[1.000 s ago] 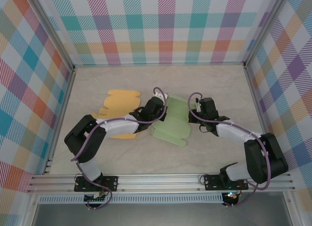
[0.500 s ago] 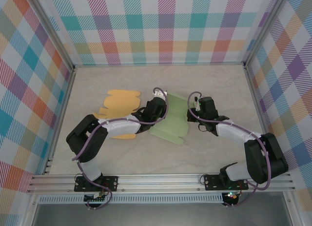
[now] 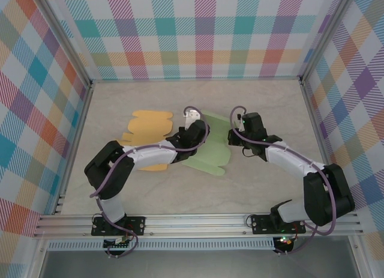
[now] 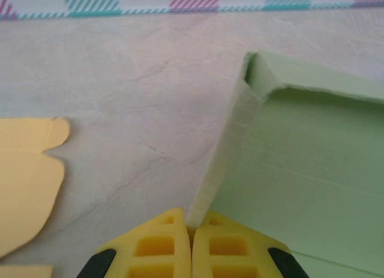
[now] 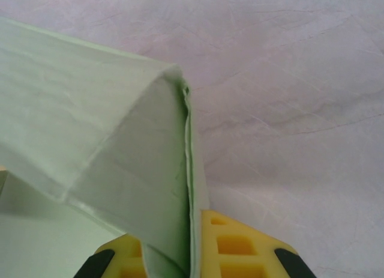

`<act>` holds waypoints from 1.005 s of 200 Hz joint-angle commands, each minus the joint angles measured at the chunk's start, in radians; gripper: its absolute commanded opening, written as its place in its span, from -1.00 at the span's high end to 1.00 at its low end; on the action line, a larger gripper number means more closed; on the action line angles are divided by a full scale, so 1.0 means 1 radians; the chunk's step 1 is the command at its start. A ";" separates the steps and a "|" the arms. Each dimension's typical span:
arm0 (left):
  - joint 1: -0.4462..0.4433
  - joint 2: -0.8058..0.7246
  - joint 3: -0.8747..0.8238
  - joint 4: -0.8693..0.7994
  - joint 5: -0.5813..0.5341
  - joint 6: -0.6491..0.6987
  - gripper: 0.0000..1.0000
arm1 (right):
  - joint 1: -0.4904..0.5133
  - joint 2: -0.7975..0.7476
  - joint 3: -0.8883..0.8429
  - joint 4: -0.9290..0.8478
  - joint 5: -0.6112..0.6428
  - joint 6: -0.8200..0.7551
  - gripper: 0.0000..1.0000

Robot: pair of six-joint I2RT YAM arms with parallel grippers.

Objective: Fold the paper box

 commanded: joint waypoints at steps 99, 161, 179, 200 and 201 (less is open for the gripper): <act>0.037 -0.026 0.106 -0.587 -0.541 -0.504 1.00 | 0.115 -0.010 0.104 -0.203 0.080 0.090 1.00; 0.060 -0.012 0.016 -0.275 -0.323 -0.159 0.94 | 0.146 0.044 0.144 -0.226 0.079 0.100 1.00; 0.066 -0.025 -0.007 -0.192 -0.169 -0.107 0.76 | 0.149 0.070 0.166 -0.253 0.088 0.093 1.00; 0.065 -0.041 -0.009 -0.167 -0.028 -0.083 0.61 | 0.149 0.099 0.187 -0.292 0.101 0.084 1.00; 0.065 -0.042 -0.009 -0.168 -0.022 -0.083 0.61 | 0.149 0.099 0.188 -0.293 0.100 0.084 1.00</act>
